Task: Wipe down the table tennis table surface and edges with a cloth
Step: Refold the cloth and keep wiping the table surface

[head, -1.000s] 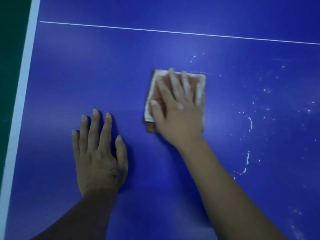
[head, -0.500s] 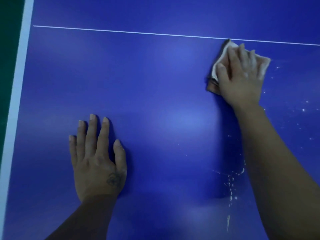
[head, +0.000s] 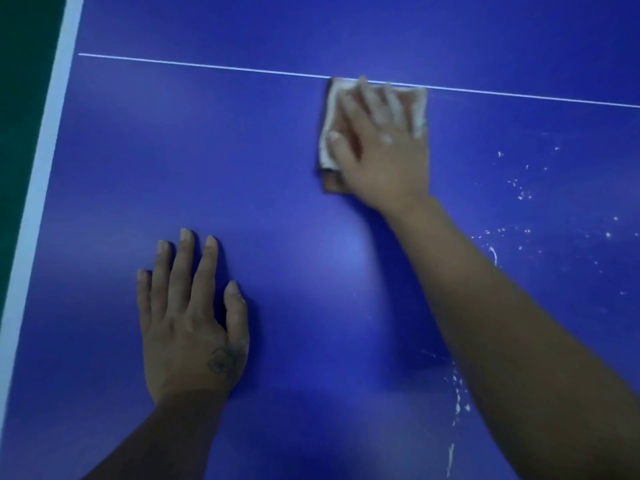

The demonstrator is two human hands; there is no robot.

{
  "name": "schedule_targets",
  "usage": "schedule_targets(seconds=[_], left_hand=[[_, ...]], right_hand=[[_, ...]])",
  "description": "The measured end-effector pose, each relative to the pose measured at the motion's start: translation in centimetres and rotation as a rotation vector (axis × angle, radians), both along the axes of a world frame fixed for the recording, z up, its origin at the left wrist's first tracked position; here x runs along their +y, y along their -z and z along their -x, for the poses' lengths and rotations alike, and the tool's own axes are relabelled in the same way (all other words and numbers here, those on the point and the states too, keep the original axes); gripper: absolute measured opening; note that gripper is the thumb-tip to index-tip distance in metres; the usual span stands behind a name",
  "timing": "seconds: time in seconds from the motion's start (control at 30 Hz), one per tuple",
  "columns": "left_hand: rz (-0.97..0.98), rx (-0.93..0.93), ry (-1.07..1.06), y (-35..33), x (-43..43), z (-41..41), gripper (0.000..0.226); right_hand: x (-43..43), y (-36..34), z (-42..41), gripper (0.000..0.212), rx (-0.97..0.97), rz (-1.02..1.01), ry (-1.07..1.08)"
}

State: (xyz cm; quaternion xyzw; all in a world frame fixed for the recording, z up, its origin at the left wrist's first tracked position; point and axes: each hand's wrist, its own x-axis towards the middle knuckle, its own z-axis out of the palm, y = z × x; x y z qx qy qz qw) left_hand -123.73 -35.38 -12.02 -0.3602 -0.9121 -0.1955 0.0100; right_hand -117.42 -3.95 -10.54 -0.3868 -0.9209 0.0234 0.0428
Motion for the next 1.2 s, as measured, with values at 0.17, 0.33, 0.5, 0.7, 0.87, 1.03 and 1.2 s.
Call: schedule_targets(seconds=[0.17, 0.33, 0.5, 0.7, 0.87, 1.03, 1.2], left_hand=[[-0.009, 0.011, -0.006, -0.1, 0.0, 0.0, 0.059], [-0.008, 0.011, -0.017, -0.4, 0.1, -0.1, 0.059], [-0.019, 0.051, 0.006, -0.1, -0.1, 0.0, 0.058], [-0.027, 0.073, 0.006, 0.4, -0.1, -0.2, 0.057], [0.003, 0.069, -0.003, -1.0, 0.1, -1.1, 0.054], [0.082, 0.066, -0.021, -1.1, -2.6, -4.7, 0.057], [0.189, 0.004, -0.112, -0.9, -6.7, -10.0, 0.064]], right_hand=[[7.4, -0.4, -9.2, 0.068, 0.013, 0.045, 0.313], [6.6, -0.8, -11.1, 0.073, 0.015, 0.127, 0.575], [0.4, -0.4, -5.2, 0.067, -0.002, 0.074, 0.370], [-3.4, 0.4, -6.5, 0.062, 0.060, 0.046, -0.032], [0.9, -0.3, -14.3, 0.064, 0.024, 0.060, 0.318], [-1.4, -1.4, -14.1, 0.072, 0.007, 0.172, 0.539], [-8.5, -1.7, -9.1, 0.065, -0.008, 0.153, 0.258]])
